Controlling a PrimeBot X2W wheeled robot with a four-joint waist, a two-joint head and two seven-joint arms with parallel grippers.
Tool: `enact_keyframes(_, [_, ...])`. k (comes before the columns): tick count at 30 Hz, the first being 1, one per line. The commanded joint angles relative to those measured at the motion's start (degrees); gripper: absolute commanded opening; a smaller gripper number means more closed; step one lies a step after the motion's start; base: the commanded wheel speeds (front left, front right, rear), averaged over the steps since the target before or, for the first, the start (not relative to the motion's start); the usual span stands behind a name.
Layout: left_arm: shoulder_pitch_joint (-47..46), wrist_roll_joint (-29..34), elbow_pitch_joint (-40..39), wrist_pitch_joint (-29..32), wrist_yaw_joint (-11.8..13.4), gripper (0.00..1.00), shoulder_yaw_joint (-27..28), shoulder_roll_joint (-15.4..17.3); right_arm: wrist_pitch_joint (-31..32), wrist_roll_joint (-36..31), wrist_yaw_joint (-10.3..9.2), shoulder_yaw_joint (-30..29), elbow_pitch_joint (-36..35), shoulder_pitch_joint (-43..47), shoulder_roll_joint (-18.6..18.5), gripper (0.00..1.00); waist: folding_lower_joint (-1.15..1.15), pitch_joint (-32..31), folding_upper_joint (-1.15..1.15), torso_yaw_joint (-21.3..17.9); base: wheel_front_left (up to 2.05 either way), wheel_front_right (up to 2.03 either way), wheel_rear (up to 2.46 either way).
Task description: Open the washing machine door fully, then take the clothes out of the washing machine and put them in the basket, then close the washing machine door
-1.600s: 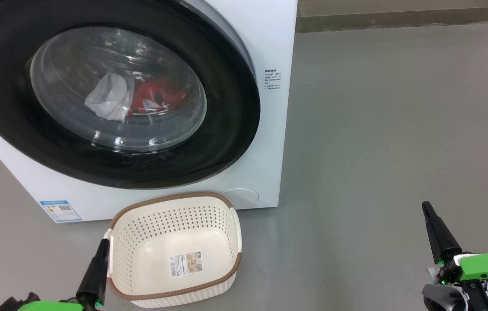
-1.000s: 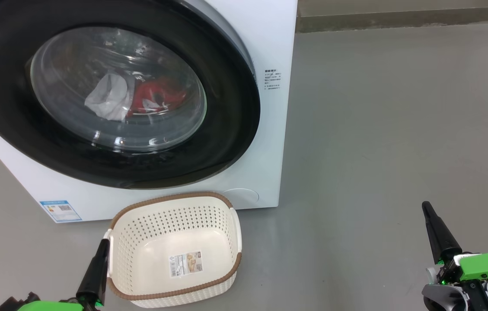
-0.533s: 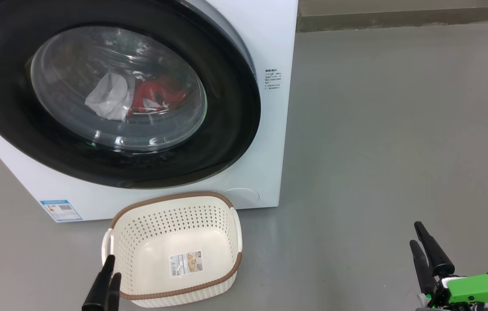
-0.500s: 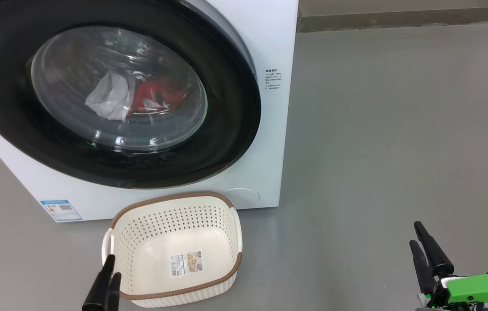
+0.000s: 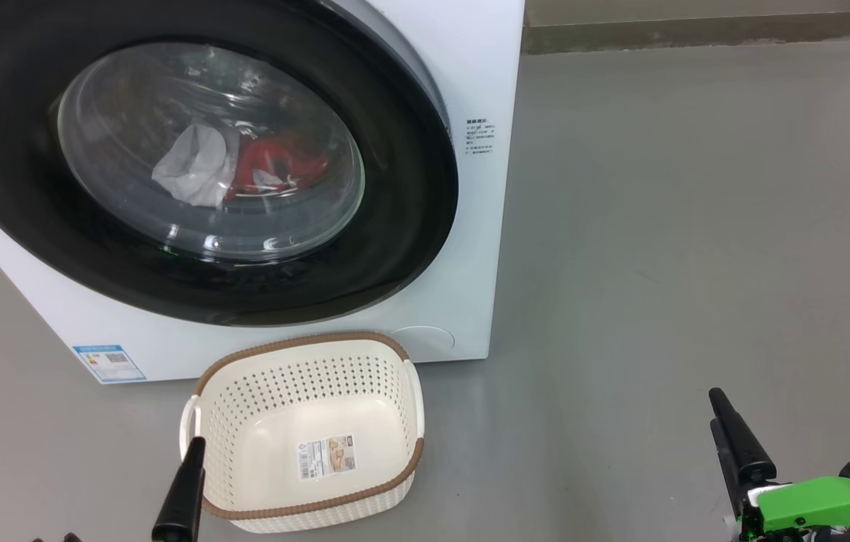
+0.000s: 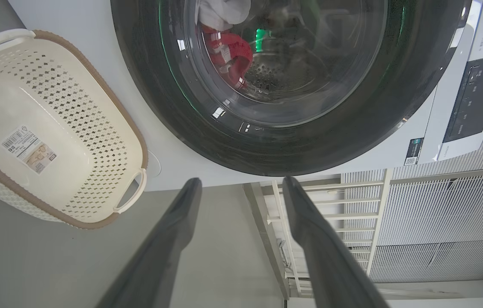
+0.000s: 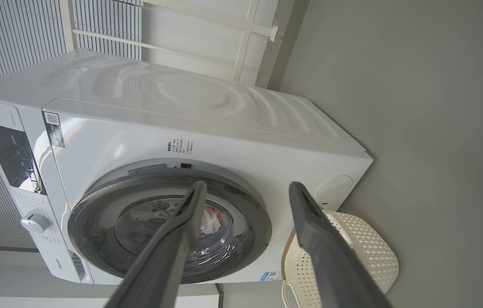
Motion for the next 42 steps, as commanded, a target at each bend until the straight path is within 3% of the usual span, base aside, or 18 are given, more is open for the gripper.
enact_keyframes(1, [-0.26, 2.08, -1.95, -0.61, -0.13, 1.0, 0.16, 0.98, -0.76, -1.74, 0.0, 0.7, -1.45, -0.87, -0.74, 1.0, -0.01, 0.0, 0.0, 0.03, 0.0, 0.0, 0.0])
enact_keyframes(17, [0.7, 17.49, -3.91, -3.33, 0.22, 1.0, -0.42, 0.9, -3.46, -14.29, 0.01, 2.79, -1.16, -0.33, -1.12, 1.0, -0.01, 0.05, 0.0, 0.36, 0.0, 0.0, 0.0])
enact_keyframes(42, [1.82, 35.82, -6.19, -7.4, 2.07, 1.0, -2.51, 1.54, -7.49, -29.85, 0.01, 5.41, -2.03, 0.66, -1.37, 1.0, -0.01, 0.41, 0.0, 0.82, 0.0, 0.0, 0.0])
